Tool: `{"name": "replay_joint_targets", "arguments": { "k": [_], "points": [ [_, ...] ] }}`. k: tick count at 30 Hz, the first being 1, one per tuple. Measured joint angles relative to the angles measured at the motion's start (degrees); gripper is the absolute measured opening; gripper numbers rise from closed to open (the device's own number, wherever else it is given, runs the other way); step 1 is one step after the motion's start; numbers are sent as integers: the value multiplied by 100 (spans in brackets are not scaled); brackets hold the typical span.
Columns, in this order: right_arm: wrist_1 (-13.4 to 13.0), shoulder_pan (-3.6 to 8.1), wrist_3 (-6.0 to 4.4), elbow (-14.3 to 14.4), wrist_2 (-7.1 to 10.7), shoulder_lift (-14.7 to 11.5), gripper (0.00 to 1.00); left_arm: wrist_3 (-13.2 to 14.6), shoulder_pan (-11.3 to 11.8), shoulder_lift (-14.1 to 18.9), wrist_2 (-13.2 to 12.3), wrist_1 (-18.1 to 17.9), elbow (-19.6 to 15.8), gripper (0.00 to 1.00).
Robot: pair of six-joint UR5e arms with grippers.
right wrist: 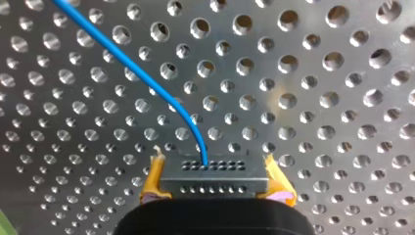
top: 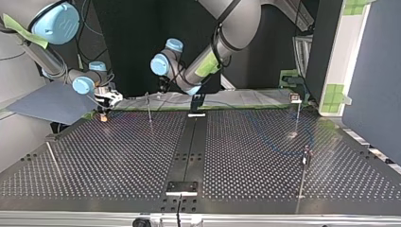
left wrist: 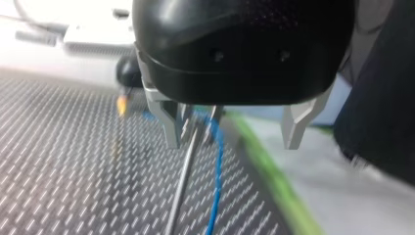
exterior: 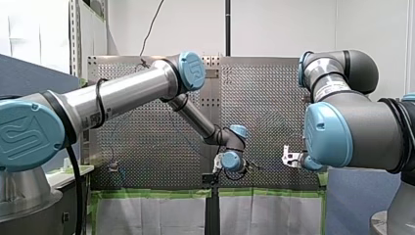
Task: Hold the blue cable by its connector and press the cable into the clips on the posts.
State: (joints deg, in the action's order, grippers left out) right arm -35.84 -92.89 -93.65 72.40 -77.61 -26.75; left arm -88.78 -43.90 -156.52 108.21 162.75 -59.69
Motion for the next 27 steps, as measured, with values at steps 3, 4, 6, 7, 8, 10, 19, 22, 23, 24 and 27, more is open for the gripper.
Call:
{"name": "replay_joint_targets", "arguments": {
  "k": [3,4,6,7,8,10,19,22,23,24,27],
  "points": [
    [19,-10,2,1,0,1,0,-26,-121,4,-47,165,-35,100],
    [24,-14,2,3,0,2,0,-31,-144,5,-52,214,-40,100],
    [28,-22,3,3,-4,2,0,-38,-182,5,-54,332,-46,100],
    [30,-28,3,4,-5,4,0,-40,-192,7,-59,374,-47,100],
    [31,-33,3,4,-6,5,0,-42,-204,10,-69,408,-47,100],
    [32,-45,3,5,-8,5,0,-45,-237,10,-84,428,-48,100],
    [32,-69,3,1,-4,6,0,-347,-336,5,119,31,-16,100],
    [31,-79,3,1,-2,6,0,-507,-355,0,193,-132,46,100],
    [31,-83,3,1,-2,6,0,-552,-362,-1,203,-180,69,100],
    [32,-87,3,1,-1,6,0,-601,-370,-2,214,-243,94,100],
    [32,-103,3,0,-1,6,0,-672,-381,-3,253,-406,129,100]
  ]
}}
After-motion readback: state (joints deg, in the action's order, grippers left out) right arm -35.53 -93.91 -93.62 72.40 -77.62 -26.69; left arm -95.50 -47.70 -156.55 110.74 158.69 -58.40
